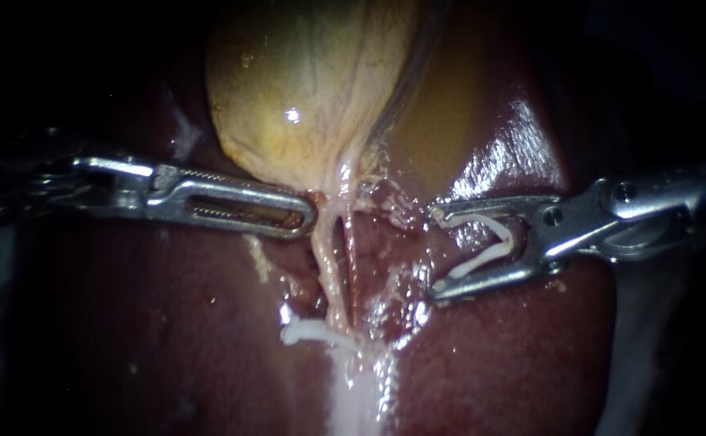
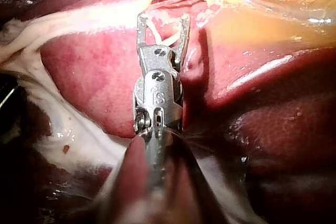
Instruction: Clipping second clip left tube
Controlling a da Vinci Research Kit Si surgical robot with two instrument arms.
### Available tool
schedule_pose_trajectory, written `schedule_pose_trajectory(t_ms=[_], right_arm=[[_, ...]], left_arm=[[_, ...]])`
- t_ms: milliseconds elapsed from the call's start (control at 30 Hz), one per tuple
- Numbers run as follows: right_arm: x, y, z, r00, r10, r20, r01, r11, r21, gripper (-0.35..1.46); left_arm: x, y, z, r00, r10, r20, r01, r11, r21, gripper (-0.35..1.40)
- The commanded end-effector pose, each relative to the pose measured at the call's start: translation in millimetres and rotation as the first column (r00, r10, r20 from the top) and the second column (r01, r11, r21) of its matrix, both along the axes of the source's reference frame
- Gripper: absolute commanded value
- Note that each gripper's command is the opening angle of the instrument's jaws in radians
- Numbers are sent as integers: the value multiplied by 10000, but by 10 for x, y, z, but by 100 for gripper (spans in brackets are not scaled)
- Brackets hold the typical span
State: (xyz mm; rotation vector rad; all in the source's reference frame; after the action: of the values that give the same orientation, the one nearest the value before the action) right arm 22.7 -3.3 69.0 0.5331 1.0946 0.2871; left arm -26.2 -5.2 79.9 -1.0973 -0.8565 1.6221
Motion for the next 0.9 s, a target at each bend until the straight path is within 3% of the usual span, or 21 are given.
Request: schedule_pose_trajectory(t_ms=[33, 333, 467, 733, 900], right_arm=[[0, 0, 0, 10000, -1, 0, 1, 10000, 0, 49], [0, 0, 0, 10000, -2, 0, 2, 10000, -2, 49], [0, -1, 0, 10000, -3, -1, 3, 10000, -2, 49], [0, -1, 0, 10000, -5, -3, 5, 10000, -3, 49], [1, -1, 0, 10000, -4, -2, 4, 10000, -3, 49]], left_arm=[[0, 0, 0, 10000, 4, 5, -4, 10000, -1, -35], [7, 1, -6, 10000, 13, 20, -13, 10000, 23, -35], [17, 9, -18, 10000, -86, -19, 86, 9999, 61, -35], [46, 26, -43, 9991, -401, -164, 405, 9989, 226, -35], [63, 36, -56, 9982, -528, -273, 529, 9986, 39, -35]])
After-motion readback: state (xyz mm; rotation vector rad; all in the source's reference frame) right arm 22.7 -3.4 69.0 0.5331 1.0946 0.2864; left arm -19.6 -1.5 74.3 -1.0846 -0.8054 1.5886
